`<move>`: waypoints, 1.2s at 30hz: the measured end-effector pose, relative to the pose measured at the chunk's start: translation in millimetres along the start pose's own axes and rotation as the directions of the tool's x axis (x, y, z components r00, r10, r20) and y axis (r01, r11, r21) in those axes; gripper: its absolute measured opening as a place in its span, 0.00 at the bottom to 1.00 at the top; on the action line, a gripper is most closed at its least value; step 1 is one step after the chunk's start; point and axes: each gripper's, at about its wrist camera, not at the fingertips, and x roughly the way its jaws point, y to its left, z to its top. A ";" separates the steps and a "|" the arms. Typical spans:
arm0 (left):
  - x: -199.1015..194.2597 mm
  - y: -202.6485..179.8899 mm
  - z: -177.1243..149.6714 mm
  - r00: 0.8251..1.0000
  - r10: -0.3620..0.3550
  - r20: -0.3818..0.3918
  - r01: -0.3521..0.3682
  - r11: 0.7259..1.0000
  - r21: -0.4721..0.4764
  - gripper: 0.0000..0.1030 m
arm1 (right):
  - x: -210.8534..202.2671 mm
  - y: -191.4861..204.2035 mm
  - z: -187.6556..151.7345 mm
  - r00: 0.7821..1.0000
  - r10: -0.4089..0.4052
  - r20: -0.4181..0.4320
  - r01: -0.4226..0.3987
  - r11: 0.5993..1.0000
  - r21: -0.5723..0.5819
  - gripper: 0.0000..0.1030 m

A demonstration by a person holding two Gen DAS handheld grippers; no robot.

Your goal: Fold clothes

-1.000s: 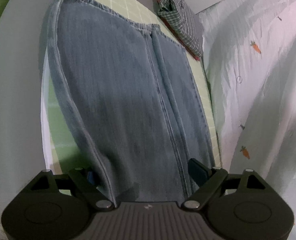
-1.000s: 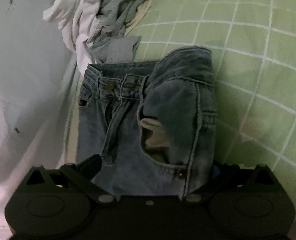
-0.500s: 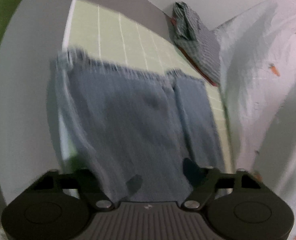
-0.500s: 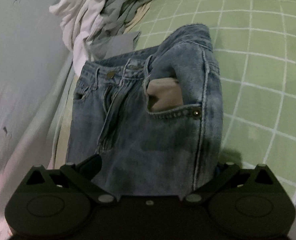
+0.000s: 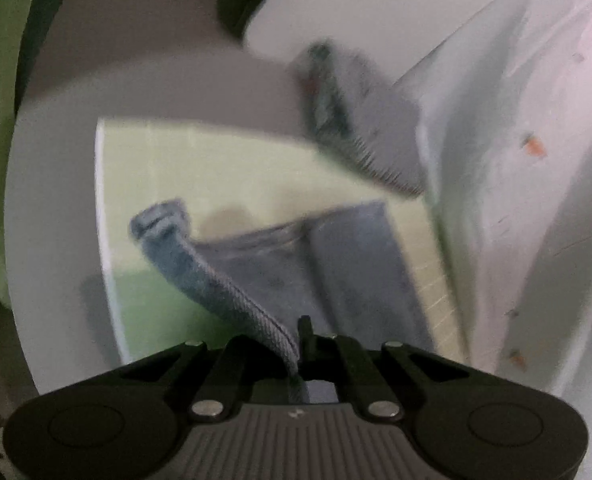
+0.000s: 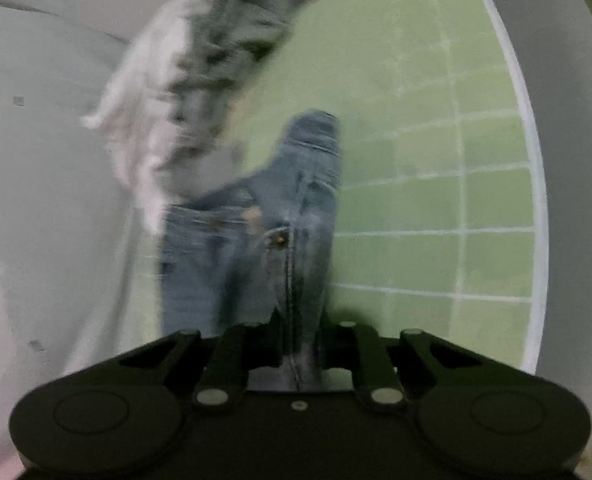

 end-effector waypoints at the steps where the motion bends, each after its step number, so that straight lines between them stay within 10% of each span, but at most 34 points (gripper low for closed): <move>1: -14.2 -5.7 7.0 1.000 -0.019 0.022 0.020 1.000 -0.004 0.03 | -9.8 6.1 0.3 1.000 0.028 0.006 -0.028 1.000 0.000 0.10; 7: -63.9 -40.9 14.8 0.986 -0.062 0.152 0.035 0.984 0.173 0.04 | -46.4 32.1 -3.7 0.992 0.120 0.047 -0.117 0.991 -0.059 0.10; 14: -33.6 -46.3 4.7 0.992 0.040 0.121 -0.055 0.991 0.121 0.03 | -25.9 18.6 -10.3 0.995 0.100 0.015 -0.100 0.992 0.073 0.10; 19: -32.2 -77.4 22.2 0.991 -0.023 0.134 0.001 0.987 0.161 0.03 | -18.3 42.2 -7.6 0.994 0.099 0.036 -0.100 0.995 0.025 0.10; 25: -1.7 -71.6 22.9 0.996 0.044 0.083 -0.048 0.997 0.054 0.03 | -8.0 71.7 -4.1 0.994 0.095 0.061 -0.093 0.995 -0.042 0.10; 36: 97.3 -171.9 40.9 1.000 0.009 0.030 -0.015 0.976 0.218 0.04 | 59.4 156.0 9.7 0.995 0.088 0.042 -0.079 0.980 -0.183 0.10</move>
